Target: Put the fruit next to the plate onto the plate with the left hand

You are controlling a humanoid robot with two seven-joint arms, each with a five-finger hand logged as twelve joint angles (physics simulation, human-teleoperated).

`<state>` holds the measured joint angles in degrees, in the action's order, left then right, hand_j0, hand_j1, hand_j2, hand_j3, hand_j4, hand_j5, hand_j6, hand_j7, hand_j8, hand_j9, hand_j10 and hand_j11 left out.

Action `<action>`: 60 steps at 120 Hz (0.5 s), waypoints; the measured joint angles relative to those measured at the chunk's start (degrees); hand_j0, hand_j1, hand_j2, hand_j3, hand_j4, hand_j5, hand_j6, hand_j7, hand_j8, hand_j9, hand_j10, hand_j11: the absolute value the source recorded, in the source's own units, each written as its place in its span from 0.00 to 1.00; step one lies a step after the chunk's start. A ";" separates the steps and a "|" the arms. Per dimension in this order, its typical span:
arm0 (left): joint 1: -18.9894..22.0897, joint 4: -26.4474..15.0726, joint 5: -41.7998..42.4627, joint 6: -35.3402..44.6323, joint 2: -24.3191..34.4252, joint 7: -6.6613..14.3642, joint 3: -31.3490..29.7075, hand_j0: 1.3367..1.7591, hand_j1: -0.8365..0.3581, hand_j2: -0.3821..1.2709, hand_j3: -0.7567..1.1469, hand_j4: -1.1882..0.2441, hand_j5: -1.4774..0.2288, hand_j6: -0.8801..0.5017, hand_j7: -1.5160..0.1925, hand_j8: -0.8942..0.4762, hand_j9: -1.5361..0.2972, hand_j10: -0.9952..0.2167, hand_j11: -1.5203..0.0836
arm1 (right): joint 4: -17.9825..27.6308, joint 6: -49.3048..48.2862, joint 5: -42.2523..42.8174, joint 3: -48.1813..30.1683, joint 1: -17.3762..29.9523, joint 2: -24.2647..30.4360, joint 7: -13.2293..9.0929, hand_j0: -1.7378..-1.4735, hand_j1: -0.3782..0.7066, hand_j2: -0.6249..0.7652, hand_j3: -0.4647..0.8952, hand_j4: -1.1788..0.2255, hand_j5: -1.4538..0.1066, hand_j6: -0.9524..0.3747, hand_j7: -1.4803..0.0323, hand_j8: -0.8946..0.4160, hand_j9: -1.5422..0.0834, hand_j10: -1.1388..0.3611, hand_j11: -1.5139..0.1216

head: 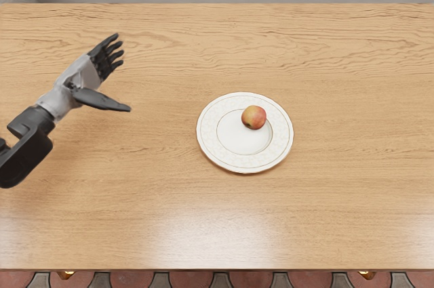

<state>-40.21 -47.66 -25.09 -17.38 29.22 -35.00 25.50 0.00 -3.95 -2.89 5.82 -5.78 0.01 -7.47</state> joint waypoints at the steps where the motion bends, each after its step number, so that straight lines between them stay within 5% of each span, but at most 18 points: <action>1: 0.10 -0.02 0.00 -0.36 0.26 0.00 0.21 0.76 0.97 0.24 0.40 0.81 0.85 0.62 0.87 0.64 0.82 0.80 0.93 | 0.00 0.00 0.00 0.00 0.01 0.00 0.00 0.30 0.03 0.45 0.34 0.84 0.93 0.72 0.98 0.69 0.95 0.76 0.93; 60: 2.00 0.90 -0.03 -5.68 1.29 0.00 1.40 0.76 0.98 0.23 0.40 0.82 0.86 0.63 0.88 0.65 0.83 0.81 0.94 | 0.00 0.00 0.16 0.23 0.82 0.00 0.04 0.30 0.03 0.45 0.34 0.84 0.93 0.72 0.98 0.69 0.95 0.76 0.93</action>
<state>-38.21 -46.76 -25.12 -23.06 30.51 -35.00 26.89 0.00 -3.95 -2.74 6.05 -4.96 0.01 -7.43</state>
